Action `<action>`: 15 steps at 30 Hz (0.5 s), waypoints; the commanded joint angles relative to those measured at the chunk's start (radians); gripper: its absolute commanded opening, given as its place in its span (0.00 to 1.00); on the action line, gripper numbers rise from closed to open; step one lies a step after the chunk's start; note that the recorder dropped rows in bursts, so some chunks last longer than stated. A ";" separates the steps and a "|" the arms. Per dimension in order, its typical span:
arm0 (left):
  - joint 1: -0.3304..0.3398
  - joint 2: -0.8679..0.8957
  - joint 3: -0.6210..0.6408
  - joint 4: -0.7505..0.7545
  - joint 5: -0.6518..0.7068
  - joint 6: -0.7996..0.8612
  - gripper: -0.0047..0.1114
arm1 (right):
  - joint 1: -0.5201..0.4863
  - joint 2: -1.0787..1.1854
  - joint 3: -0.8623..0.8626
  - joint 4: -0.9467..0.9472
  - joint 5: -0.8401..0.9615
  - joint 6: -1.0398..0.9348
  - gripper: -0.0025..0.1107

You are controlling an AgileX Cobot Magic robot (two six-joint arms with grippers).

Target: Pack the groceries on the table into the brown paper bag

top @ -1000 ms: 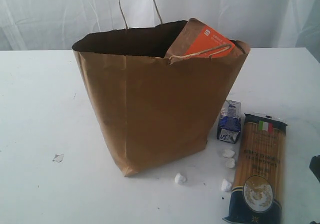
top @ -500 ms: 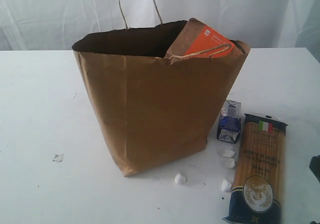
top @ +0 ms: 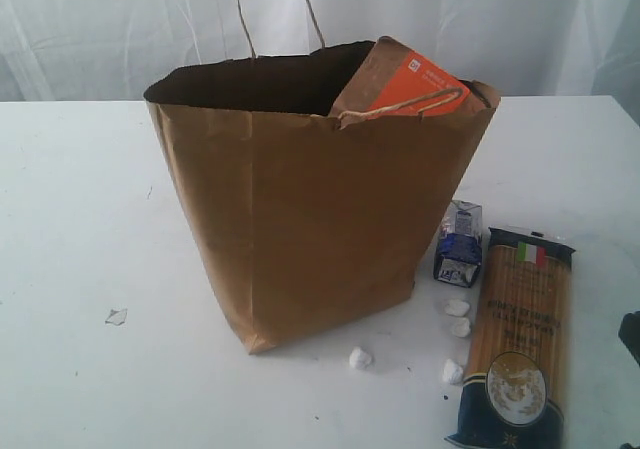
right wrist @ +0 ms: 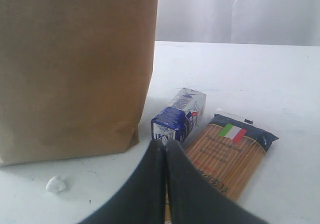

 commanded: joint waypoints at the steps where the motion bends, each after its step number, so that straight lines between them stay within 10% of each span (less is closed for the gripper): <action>1: -0.004 -0.008 0.061 -0.018 -0.054 0.007 0.04 | -0.007 -0.004 0.002 0.000 0.002 -0.008 0.02; 15: -0.004 -0.008 0.210 -0.018 -0.164 -0.064 0.04 | -0.007 -0.004 0.002 0.000 0.002 -0.008 0.02</action>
